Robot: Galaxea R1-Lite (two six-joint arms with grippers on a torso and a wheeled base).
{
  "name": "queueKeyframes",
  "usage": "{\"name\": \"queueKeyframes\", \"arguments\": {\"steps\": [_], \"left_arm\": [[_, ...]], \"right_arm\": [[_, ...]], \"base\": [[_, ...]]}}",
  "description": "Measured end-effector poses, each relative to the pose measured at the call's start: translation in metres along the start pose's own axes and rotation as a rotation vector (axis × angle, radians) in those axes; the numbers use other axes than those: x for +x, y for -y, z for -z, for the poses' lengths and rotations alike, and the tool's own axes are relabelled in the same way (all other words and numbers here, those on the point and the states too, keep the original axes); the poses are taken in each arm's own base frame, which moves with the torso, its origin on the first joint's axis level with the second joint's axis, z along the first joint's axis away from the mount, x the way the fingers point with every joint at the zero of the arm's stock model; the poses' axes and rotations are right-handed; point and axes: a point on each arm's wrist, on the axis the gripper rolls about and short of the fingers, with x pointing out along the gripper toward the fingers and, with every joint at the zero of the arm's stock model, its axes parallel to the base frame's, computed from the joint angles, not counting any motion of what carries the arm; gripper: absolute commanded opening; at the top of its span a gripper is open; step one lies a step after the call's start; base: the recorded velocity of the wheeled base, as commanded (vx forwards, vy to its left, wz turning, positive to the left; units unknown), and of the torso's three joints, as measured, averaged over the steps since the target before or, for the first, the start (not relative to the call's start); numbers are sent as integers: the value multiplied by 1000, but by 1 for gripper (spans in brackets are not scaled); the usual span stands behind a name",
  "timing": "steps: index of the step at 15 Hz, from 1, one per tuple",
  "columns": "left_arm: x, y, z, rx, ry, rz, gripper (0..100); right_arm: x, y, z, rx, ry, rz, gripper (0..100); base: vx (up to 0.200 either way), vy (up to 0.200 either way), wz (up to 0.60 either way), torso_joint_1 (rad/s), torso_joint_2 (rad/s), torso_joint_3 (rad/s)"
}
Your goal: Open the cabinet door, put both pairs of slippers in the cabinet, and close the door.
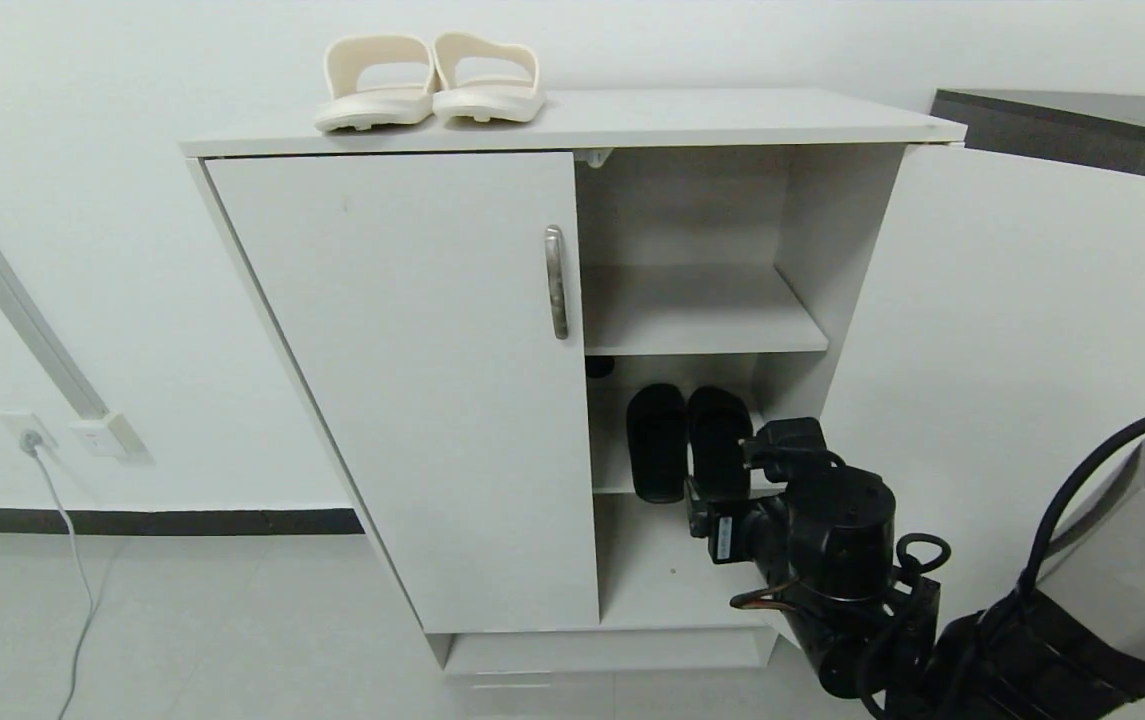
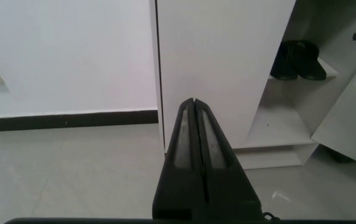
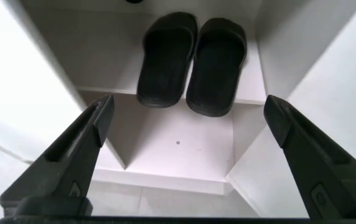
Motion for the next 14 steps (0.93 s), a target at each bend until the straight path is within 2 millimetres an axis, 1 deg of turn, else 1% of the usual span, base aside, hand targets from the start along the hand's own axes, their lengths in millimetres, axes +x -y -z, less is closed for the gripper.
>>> {"name": "queueKeyframes", "arguments": {"steps": [2,6,14], "left_arm": [[0,0,0,0,0,0,0],[0,0,0,-1,0,-1,0],[0,0,0,-3,0,-3,0]], "right_arm": [[-8,3,-2,-4,-4,-6,100],[-13,5,-5,-2,0,-10,100],[-18,3,-2,-10,-9,-25,100]], "base": [[0,0,0,0,0,0],[0,0,0,0,0,0],[0,200,0,2,2,4]]}}
